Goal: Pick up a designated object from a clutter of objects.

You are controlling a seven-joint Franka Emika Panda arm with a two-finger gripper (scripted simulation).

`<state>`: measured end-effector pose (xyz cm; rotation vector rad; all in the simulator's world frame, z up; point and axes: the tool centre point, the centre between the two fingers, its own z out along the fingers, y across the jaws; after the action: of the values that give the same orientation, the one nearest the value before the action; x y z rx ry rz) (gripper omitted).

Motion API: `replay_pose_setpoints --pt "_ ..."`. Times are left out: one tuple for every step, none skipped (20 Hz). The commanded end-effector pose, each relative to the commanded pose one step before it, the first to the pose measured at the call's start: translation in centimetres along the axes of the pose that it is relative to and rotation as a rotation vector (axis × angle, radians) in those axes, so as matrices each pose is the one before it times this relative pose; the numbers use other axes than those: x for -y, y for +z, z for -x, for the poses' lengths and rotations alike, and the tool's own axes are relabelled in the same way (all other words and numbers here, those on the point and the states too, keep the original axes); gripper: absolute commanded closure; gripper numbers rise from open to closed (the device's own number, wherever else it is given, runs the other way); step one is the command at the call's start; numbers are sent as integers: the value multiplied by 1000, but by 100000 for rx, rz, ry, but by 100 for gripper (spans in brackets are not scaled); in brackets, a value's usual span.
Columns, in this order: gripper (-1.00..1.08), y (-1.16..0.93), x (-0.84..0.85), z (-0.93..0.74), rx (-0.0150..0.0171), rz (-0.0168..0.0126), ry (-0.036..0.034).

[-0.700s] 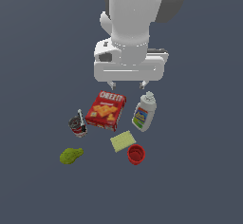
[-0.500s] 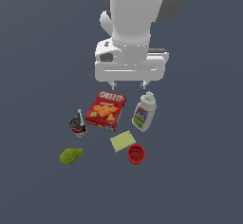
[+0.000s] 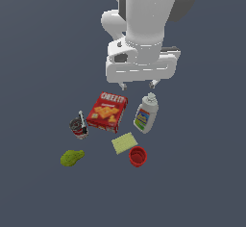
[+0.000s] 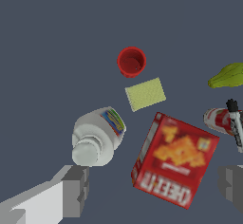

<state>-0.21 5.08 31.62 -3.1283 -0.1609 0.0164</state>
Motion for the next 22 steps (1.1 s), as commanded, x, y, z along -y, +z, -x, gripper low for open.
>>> replay_pose_setpoints --pt "-92 51 -169 -70 24 -74 679" --pt "-92 55 -113 -101 3 -103 717" --pt "-92 75 -126 -134 5 -138 890" --pt "-92 94 -142 -166 7 -169 1065" --pt "-92 112 -161 -196 9 -197 1238" --pt "-92 127 -179 -220 11 -215 1385" --pt "-92 140 -206 -243 13 -229 1545" --pt "-92 156 -238 -272 16 -246 1738" --pt "-92 173 -262 -300 19 -261 1912" --pt "-92 194 -282 -334 23 -280 2100" --pt "-92 215 -301 -367 28 -294 2276" --pt "-92 235 -322 -398 31 -303 2451" --pt "-92 257 -345 -433 35 -310 2642" --pt "-92 282 -367 -471 39 -316 2840" --pt "-92 307 -388 -509 42 -319 3039" --pt "-92 334 -408 -549 45 -317 3237" --pt "-92 362 -427 -590 46 -312 3437" --pt "-92 391 -443 -632 46 -303 3636" --pt "-92 422 -460 -676 44 -289 3835" --pt "-92 444 -462 -704 39 -266 3942" --pt "-92 454 -452 -714 31 -235 3945" --pt "-92 463 -440 -723 21 -204 3940"
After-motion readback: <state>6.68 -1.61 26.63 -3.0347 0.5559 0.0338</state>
